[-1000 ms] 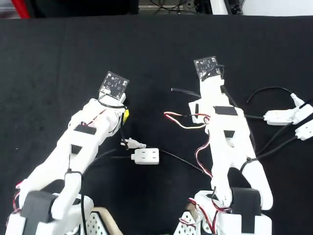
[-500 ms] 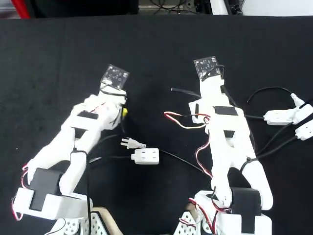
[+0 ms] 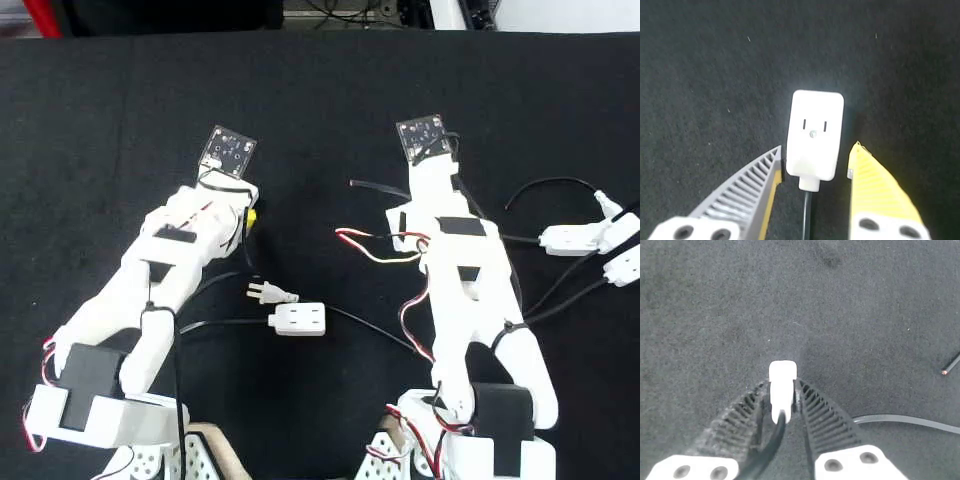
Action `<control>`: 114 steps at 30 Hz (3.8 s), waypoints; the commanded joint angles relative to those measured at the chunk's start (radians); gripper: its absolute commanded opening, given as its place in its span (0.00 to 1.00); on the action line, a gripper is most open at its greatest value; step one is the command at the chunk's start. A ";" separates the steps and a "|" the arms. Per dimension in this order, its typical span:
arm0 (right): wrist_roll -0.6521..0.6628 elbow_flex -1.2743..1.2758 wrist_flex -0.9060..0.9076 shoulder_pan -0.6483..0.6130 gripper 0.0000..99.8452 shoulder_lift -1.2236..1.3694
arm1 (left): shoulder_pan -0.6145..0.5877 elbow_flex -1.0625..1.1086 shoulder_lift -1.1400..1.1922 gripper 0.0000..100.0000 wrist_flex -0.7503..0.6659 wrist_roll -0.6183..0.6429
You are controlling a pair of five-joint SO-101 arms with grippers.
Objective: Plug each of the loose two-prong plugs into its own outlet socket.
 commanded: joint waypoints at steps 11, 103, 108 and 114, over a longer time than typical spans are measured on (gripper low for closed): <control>0.009 -0.004 -0.009 0.009 0.01 -0.041 | 0.007 -0.154 0.137 0.22 0.040 -0.008; 0.035 0.005 -0.011 0.012 0.01 -0.041 | 0.015 -0.211 0.020 0.23 0.526 -0.301; 0.035 0.005 -0.011 0.012 0.01 -0.041 | -0.025 -0.266 0.058 0.23 0.535 -0.299; 0.035 0.004 -0.011 0.012 0.01 -0.041 | -0.030 -0.225 -0.018 0.24 0.516 -0.218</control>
